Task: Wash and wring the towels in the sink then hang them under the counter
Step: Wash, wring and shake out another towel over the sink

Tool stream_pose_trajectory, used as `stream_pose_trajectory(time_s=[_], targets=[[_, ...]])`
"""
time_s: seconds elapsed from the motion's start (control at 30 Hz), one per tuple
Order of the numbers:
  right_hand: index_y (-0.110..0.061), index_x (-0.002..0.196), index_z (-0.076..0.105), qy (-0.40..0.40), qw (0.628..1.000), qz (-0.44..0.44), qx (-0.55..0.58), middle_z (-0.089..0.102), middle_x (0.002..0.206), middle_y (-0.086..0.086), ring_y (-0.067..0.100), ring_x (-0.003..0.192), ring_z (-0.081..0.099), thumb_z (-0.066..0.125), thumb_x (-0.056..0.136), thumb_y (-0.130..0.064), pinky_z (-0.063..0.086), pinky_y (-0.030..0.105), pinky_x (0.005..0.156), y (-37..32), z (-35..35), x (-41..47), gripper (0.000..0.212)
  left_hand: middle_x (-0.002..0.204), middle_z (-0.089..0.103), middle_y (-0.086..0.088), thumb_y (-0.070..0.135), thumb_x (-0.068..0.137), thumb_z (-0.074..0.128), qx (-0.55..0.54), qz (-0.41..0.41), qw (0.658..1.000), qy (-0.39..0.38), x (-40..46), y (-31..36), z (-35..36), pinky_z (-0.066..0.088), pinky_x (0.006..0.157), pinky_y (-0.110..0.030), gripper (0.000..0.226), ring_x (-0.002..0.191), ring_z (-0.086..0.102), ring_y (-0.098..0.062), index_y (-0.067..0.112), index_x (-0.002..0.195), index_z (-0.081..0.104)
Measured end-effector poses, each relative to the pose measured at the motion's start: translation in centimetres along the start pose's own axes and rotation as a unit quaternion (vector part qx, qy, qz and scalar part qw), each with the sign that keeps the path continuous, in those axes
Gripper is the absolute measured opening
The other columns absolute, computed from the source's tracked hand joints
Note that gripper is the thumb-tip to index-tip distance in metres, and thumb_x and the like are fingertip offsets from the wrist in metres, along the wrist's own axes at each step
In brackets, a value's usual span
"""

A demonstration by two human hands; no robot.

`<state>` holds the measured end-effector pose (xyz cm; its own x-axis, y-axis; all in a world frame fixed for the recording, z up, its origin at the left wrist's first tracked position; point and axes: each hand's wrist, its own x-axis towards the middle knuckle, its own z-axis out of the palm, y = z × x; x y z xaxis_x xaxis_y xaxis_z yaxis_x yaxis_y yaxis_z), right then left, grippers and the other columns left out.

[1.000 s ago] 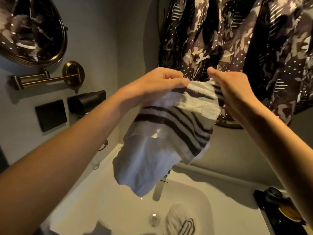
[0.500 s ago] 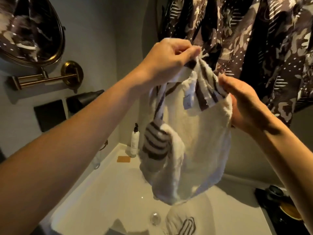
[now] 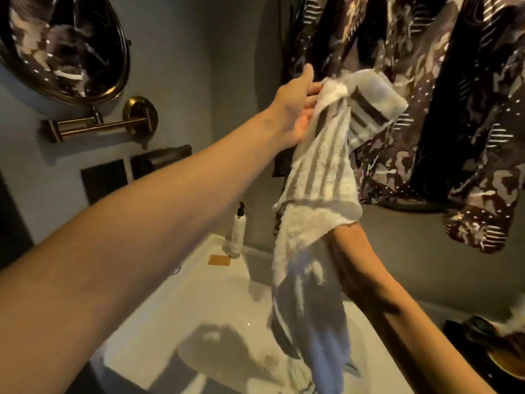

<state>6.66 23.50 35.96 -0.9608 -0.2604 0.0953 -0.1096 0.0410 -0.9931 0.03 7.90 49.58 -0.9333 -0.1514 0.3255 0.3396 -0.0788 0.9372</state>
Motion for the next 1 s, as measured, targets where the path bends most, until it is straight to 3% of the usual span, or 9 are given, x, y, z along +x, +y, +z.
stream_pose_trajectory(time_s=[0.13,0.2,0.33,0.47,0.53,0.6,0.73,0.9,1.0], targets=[[-0.009,0.115,0.061,0.096,0.986,0.004,0.135,0.058,0.082,0.003,0.018,0.080,0.058,0.051,0.101,-0.007,0.045,0.005,0.050,-0.5,0.3,1.0,0.017,0.106,0.062,-0.011,0.052,0.102,0.042,0.072,-0.169,0.983,0.024,-5.3,-9.7,-3.3,0.043,0.068,-0.027,0.052,0.085,0.057,-0.019,0.006,0.120,0.060],[-0.007,0.103,0.065,0.108,0.977,0.038,0.179,0.065,0.085,0.009,0.021,0.081,0.063,0.057,0.098,-0.011,0.052,0.013,0.052,0.3,0.5,1.0,0.010,0.103,0.064,-0.009,0.057,0.099,0.042,0.051,-0.195,0.977,0.067,-9.7,-13.3,-4.3,0.045,0.078,-0.031,0.050,0.083,0.060,-0.019,0.013,0.097,0.065],[-0.009,0.103,0.066,0.067,0.973,0.096,0.200,0.071,0.096,0.015,0.021,0.079,0.073,0.058,0.095,-0.016,0.059,0.033,0.067,3.1,1.1,1.3,0.014,0.072,0.069,0.008,0.075,0.088,0.041,0.065,-0.225,0.969,-0.077,-17.5,-15.7,-4.4,0.052,0.074,-0.030,0.062,0.065,0.065,-0.008,0.021,0.079,0.070],[-0.010,0.094,0.067,0.055,0.990,0.052,0.117,0.069,0.102,0.010,0.034,0.112,0.066,0.074,0.085,-0.032,0.053,0.047,0.088,4.5,2.6,0.9,0.025,0.092,0.076,0.013,0.048,0.089,0.068,0.144,-0.147,0.974,-0.091,-18.4,-16.3,-3.9,0.056,0.076,-0.025,0.027,0.090,0.071,-0.006,0.026,0.105,0.071],[-0.019,0.100,0.070,0.117,0.992,-0.033,-0.020,0.068,0.117,0.004,0.021,0.120,0.059,0.075,0.082,-0.035,0.046,0.041,0.102,4.9,1.7,1.5,0.024,0.099,0.078,0.008,0.037,0.093,0.067,0.084,-0.121,0.988,-0.051,-18.4,-16.5,-4.5,0.059,0.086,-0.033,0.021,0.097,0.073,-0.011,0.023,0.108,0.071],[-0.017,0.100,0.071,-0.024,0.987,0.117,-0.103,0.070,0.116,0.015,0.020,0.099,0.064,0.063,0.095,-0.036,0.050,0.037,0.091,3.7,0.0,1.3,0.021,0.112,0.076,-0.005,0.040,0.096,0.062,0.020,-0.134,0.991,-0.004,-18.4,-16.5,-4.9,0.054,0.099,-0.042,0.031,0.109,0.070,-0.022,0.019,0.117,0.071],[-0.008,0.111,0.074,-0.132,0.966,0.218,-0.043,0.076,0.105,0.015,0.027,0.086,0.071,0.074,0.084,-0.040,0.058,0.039,0.082,1.2,-4.3,0.2,0.041,0.112,0.074,-0.018,0.043,0.096,0.060,-0.159,-0.204,0.960,0.103,-17.1,-15.3,-5.6,0.055,0.092,-0.041,0.044,0.104,0.070,-0.028,0.005,0.115,0.072],[-0.016,0.105,0.075,-0.040,0.969,0.089,0.226,0.075,0.094,0.004,0.020,0.079,0.073,0.073,0.079,-0.037,0.061,0.034,0.080,-2.4,-8.3,0.5,0.034,0.112,0.075,-0.013,0.046,0.102,0.047,-0.222,-0.091,0.962,0.132,-13.4,-10.7,-7.7,0.057,0.091,-0.042,0.046,0.104,0.072,-0.026,0.009,0.121,0.067],[-0.015,0.096,0.071,-0.033,0.967,0.151,0.201,0.071,0.076,0.000,0.016,0.080,0.065,0.078,0.079,-0.037,0.047,0.031,0.098,-0.7,-8.1,0.7,0.029,0.117,0.072,-0.013,0.033,0.098,0.061,-0.149,-0.092,0.976,0.127,-11.8,-9.9,-7.6,0.060,0.086,-0.041,0.036,0.105,0.072,-0.026,0.011,0.126,0.061]])
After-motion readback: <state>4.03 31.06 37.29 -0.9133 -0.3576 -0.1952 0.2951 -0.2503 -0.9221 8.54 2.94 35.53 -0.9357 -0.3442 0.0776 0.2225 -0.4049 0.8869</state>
